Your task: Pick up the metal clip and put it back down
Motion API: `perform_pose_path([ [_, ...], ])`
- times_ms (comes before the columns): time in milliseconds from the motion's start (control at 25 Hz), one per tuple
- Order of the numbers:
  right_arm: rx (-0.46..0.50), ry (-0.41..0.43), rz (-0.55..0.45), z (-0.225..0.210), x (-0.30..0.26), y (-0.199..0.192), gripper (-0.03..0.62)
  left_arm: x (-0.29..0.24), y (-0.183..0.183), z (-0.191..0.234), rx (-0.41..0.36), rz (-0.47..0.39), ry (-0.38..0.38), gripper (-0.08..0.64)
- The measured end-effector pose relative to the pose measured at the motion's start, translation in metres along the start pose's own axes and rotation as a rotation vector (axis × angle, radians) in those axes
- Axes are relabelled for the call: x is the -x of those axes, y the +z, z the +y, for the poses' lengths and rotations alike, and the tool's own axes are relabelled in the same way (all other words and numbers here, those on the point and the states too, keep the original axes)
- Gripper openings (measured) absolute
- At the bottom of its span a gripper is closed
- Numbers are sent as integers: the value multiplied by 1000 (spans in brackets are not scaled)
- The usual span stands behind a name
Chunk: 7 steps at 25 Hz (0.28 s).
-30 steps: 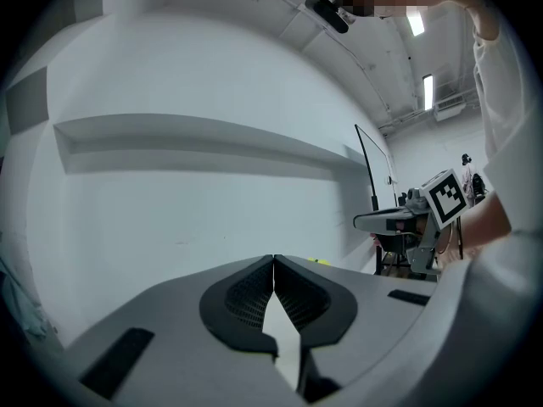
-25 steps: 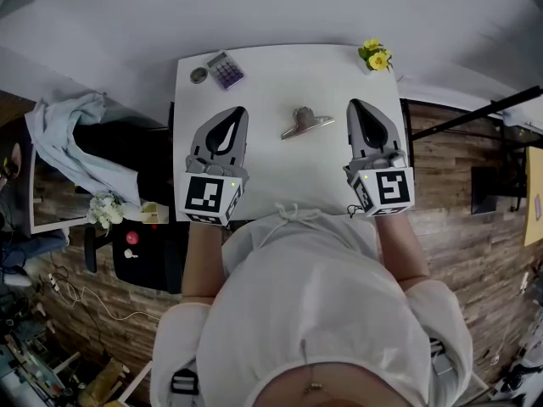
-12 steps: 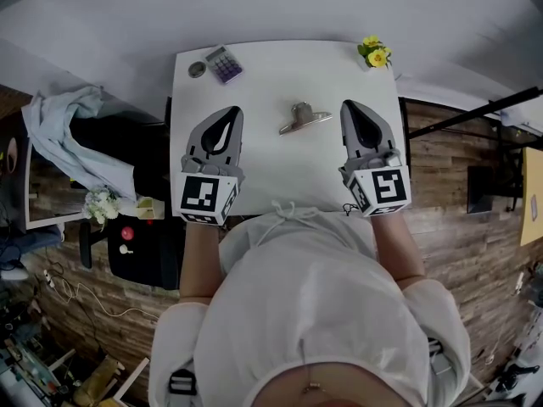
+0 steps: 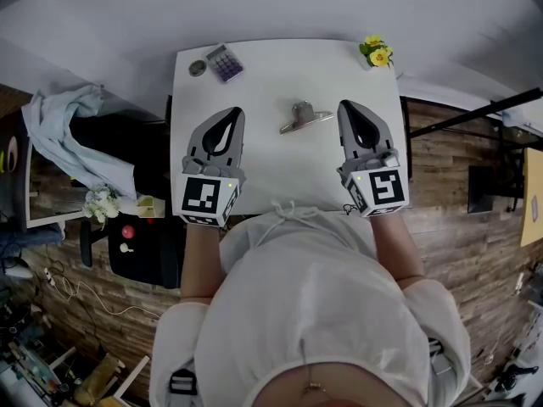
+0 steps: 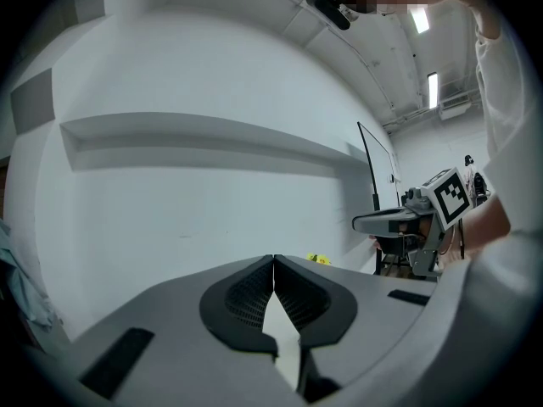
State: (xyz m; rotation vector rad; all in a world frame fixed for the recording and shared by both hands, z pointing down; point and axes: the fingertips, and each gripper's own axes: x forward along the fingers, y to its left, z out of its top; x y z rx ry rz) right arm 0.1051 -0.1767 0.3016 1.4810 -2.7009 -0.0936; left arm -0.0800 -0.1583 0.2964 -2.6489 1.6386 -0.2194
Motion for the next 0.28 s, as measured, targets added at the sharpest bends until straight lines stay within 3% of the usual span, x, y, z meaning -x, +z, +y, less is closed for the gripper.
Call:
perform_pose_path([
  [280,32,-6,5,-4,-4,-3,2,-6,1,-2,1,-2,-6,20],
])
